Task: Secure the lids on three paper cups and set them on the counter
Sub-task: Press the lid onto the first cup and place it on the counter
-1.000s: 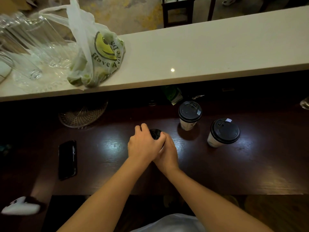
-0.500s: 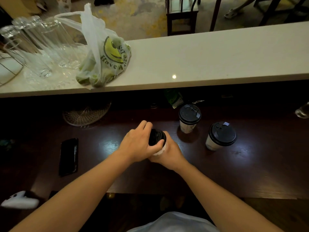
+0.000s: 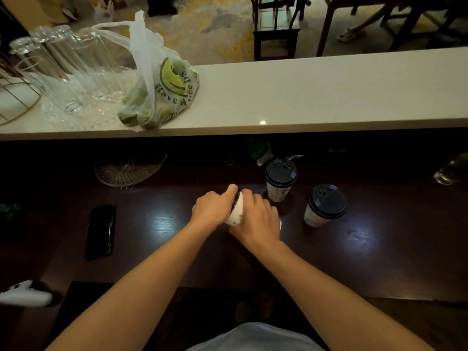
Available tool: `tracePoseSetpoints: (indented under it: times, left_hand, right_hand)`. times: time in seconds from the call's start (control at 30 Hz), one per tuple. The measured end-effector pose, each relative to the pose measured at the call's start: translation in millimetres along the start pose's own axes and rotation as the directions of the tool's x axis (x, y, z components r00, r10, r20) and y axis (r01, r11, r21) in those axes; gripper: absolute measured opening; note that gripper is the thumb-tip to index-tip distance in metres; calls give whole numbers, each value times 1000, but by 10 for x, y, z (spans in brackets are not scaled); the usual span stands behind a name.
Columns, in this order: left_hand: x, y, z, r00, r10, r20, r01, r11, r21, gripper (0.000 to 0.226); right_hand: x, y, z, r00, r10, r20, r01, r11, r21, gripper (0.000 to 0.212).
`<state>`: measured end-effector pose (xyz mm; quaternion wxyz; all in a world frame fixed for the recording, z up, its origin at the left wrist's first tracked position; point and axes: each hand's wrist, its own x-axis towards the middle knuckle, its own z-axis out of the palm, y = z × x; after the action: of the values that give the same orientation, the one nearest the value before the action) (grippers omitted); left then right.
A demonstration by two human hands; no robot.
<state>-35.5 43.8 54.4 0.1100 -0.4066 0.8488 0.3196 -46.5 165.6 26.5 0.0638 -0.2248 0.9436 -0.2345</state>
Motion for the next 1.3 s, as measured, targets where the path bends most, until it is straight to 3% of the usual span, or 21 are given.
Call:
tracePoseSetpoints:
  times: [0.13, 0.2, 0.3, 0.4, 0.47, 0.57, 0.67, 0.73, 0.77, 0.83, 0.9, 1.0, 1.07, 1.1, 1.13, 1.17, 1.23, 1.3]
  left_hand:
    - [16, -130, -135, 968, -101, 229, 159, 954, -253, 72]
    - [0, -215, -182, 973, -74, 218, 129, 960, -250, 72]
    - [-71, -313, -193, 976, 212, 49, -199, 962, -188, 64]
    - [-135, -433, -202, 813, 576, -83, -581, 810, -80, 49]
    - [-117, -496, -220, 746, 655, -121, -661, 750, -17, 41]
    - [-63, -540, -219, 729, 659, -182, -673, 739, -19, 36]
    - [-63, -520, -261, 785, 582, -213, -611, 784, -111, 40]
    - [-52, -482, -272, 851, 498, -169, -516, 852, -91, 54]
    - [-49, -446, -278, 903, 416, -110, -426, 900, -93, 58]
    - [-55, -356, -250, 990, 124, 62, -96, 936, -337, 56]
    - [-85, -286, -287, 964, -39, 262, 164, 865, -474, 56]
    - [-96, -229, -369, 966, -44, 253, 146, 904, -401, 62]
    - [-117, -204, -452, 996, 43, 83, -23, 971, -239, 69]
    - [-121, -209, -478, 992, 127, -27, -130, 977, -167, 68]
    - [-131, -226, -504, 968, 224, -116, -239, 962, -133, 65]
    - [-159, -233, -534, 935, 307, -180, -331, 935, -128, 63]
    - [-188, -232, -585, 895, 396, -207, -428, 891, -148, 60]
    - [-189, -218, -625, 907, 406, -115, -421, 886, -195, 58]
  right_hand:
    - [129, 50, -215, 963, -140, 231, 168, 980, -106, 86]
    - [223, 104, -355, 920, -180, 349, 231, 967, -110, 84]
    - [366, 201, -542, 808, -201, 554, 169, 980, 108, 76]
    - [453, 262, -636, 693, -272, 667, 104, 954, 281, 67]
    - [456, 259, -631, 669, -296, 682, 77, 940, 332, 63]
    - [396, 206, -551, 732, -291, 616, 106, 942, 320, 66]
    - [331, 117, -501, 821, -248, 514, 137, 960, 243, 74]
    - [314, 38, -493, 860, -253, 443, 249, 966, 68, 78]
    - [315, -1, -480, 878, -273, 393, 318, 947, -51, 80]
    - [316, -88, -445, 896, -325, 303, 404, 880, -248, 84]
    - [333, -147, -418, 894, -353, 277, 434, 836, -337, 84]
    - [405, -132, -478, 881, -332, 336, 426, 866, -261, 81]
    - [465, -93, -547, 871, -263, 415, 304, 952, -36, 71]
    - [479, -69, -570, 848, -225, 480, 168, 973, 159, 65]
    - [474, -46, -577, 797, -211, 567, -21, 927, 375, 59]
    - [449, -30, -574, 721, -233, 653, -238, 801, 549, 53]
    - [390, 3, -556, 552, -311, 773, -577, 527, 624, 48]
    - [344, 38, -539, 413, -383, 826, -703, 443, 557, 47]
